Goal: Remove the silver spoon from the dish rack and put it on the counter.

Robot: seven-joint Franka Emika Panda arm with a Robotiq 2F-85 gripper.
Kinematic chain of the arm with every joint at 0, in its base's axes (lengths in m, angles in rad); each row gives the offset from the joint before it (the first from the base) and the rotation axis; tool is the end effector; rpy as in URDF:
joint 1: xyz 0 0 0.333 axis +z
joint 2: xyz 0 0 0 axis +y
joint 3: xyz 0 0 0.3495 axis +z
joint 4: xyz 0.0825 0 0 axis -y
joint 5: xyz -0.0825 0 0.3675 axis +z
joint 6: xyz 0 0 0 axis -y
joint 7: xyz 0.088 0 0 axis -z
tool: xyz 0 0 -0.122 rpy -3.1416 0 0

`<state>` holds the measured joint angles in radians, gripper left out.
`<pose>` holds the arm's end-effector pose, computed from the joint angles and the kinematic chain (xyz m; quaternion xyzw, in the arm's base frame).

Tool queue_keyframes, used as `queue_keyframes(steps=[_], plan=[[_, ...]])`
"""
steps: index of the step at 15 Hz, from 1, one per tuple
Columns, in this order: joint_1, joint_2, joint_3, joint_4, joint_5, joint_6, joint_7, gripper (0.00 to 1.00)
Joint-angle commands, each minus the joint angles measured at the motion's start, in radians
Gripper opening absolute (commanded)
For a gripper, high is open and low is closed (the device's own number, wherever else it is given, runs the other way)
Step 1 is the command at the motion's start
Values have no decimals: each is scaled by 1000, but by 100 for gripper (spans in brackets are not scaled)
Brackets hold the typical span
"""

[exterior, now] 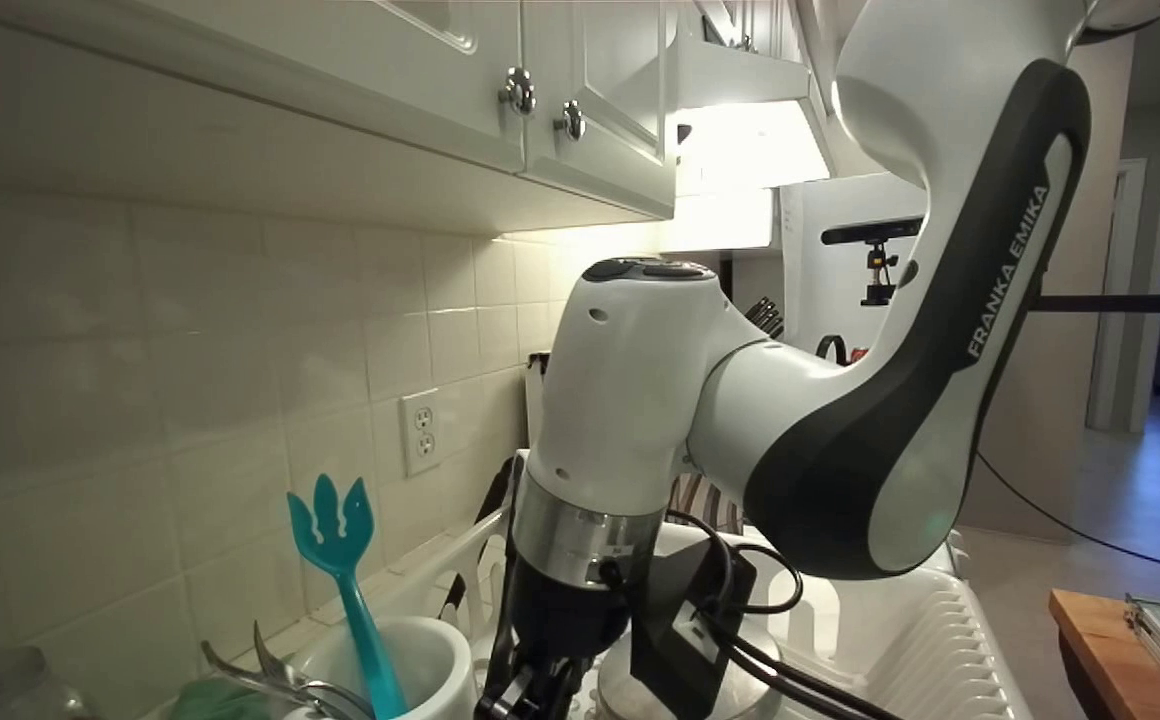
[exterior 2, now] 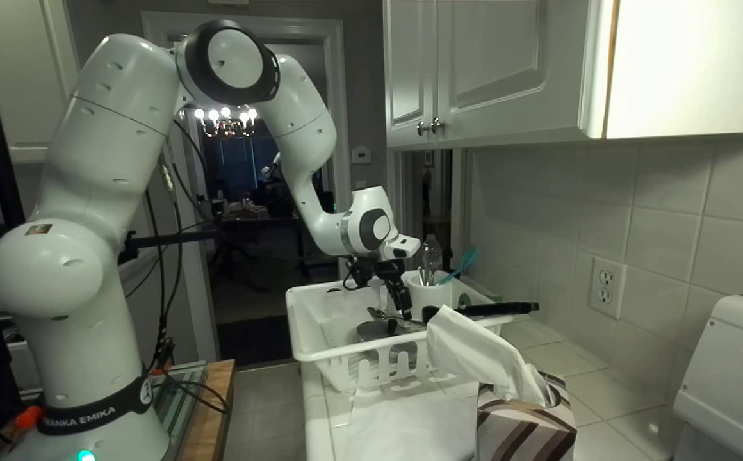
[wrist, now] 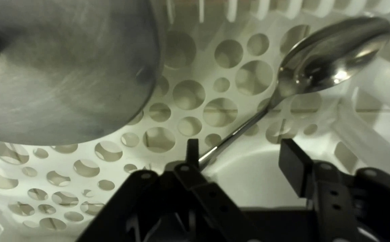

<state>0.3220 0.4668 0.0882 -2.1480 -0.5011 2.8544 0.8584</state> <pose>0.5382 0.2584 0.2330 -0.9895 -0.0009 -0.1445 0.0072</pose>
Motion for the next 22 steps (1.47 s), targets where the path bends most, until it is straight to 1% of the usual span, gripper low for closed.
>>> queue_keyframes(steps=[1, 2, 3, 6, 7, 8, 10, 11, 12, 13, 15, 17, 19, 20, 22], plan=[[36, 37, -31, 44, -31, -15, 18, 42], [39, 46, -33, 49, -26, -16, 14, 42], [42, 53, -34, 52, -23, -15, 13, 36], [50, 67, -41, 62, -18, -19, 11, 12], [102, 67, -89, 59, 50, -11, -38, 6], [109, 69, -97, 62, 60, -12, -41, 0], [133, 63, -123, 60, 73, -15, -40, 4], [140, 57, -130, 59, 80, -18, -43, 2], [143, 52, -132, 56, 86, -20, -46, 3], [148, 43, -135, 51, 93, -25, -47, 1], [155, 23, -140, 41, 104, -30, -46, 2], [148, 15, -130, 37, 123, -32, -51, 2], [150, 11, -131, 39, 143, -51, -49, 2], [155, 7, -135, 40, 155, -78, -37, 1], [163, 10, -149, 48, 168, -104, -2, 2]])
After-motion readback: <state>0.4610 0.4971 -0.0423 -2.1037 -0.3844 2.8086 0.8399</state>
